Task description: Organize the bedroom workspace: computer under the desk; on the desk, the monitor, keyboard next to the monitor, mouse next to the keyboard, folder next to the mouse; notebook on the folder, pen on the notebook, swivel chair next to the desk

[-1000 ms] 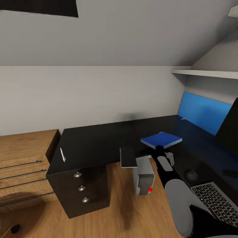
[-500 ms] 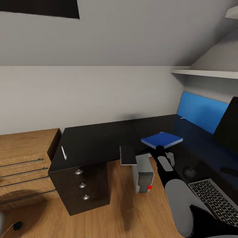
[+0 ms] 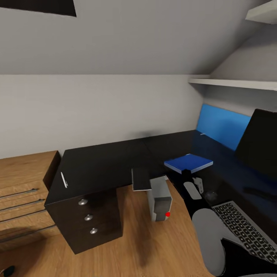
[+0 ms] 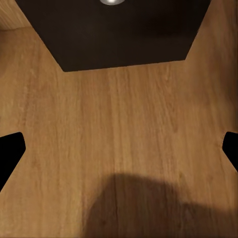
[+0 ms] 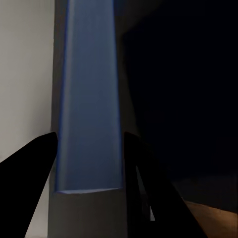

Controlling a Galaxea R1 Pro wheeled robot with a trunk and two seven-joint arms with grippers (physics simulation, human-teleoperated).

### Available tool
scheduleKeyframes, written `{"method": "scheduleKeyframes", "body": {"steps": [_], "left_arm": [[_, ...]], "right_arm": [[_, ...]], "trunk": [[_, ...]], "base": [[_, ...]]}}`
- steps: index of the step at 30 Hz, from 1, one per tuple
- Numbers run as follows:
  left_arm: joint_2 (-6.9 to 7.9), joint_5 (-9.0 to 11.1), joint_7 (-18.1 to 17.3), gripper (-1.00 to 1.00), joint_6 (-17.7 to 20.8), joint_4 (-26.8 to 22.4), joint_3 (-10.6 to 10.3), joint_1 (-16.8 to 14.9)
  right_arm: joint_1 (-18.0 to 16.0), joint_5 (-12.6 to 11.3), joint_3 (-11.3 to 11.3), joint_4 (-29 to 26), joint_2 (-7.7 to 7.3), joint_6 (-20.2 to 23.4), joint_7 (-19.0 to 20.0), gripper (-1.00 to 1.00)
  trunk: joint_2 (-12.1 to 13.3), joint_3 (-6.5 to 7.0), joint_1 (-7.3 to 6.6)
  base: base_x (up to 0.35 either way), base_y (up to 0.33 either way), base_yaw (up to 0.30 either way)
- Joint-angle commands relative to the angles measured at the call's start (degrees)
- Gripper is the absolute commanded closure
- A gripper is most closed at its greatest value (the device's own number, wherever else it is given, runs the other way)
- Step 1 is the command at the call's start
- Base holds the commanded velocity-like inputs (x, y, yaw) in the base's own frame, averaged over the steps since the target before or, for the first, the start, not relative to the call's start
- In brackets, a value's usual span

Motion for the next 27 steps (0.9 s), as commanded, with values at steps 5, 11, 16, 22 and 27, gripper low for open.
{"method": "scheduleKeyframes", "body": {"steps": [5, 11, 16, 22, 27], "left_arm": [[0.07, 0.2, 0.5, -1.0, -0.2, -0.3, -0.5, -0.1], [0.07, 0.2, 0.5, -1.0, -0.2, -0.3, -0.5, -0.1], [0.07, 0.2, 0.5, -1.0, -0.2, -0.2, -0.5, -0.1], [0.07, 0.2, 0.5, -1.0, -0.2, -0.2, -0.5, -0.1], [0.07, 0.2, 0.5, -1.0, -0.2, -0.2, -0.5, -0.1]], "right_arm": [[0.0, -0.6, -0.1, 0.0, 0.07, -0.2, 0.0, 1.0], [0.0, -0.6, -0.1, 0.1, 0.12, -0.2, 0.0, 1.0], [0.0, -0.6, -0.1, 0.5, 0.18, -0.2, 0.1, 1.0], [0.0, -0.6, -0.1, 0.7, 0.16, -0.2, 0.0, 1.0], [0.0, -0.6, -0.1, 0.7, 0.09, -0.1, -0.1, 1.0]], "trunk": [[0.0, -0.24, 0.0], [0.0, -0.26, 0.0], [0.0, -0.26, 0.0], [0.0, -0.26, 0.0], [0.0, -0.26, 0.0]], "base": [[-0.129, 0.0, -0.105], [-0.044, 0.0, -0.011], [-0.003, 0.0, -0.001], [0.0, 0.0, 0.0], [0.0, 0.0, 0.0]]}}
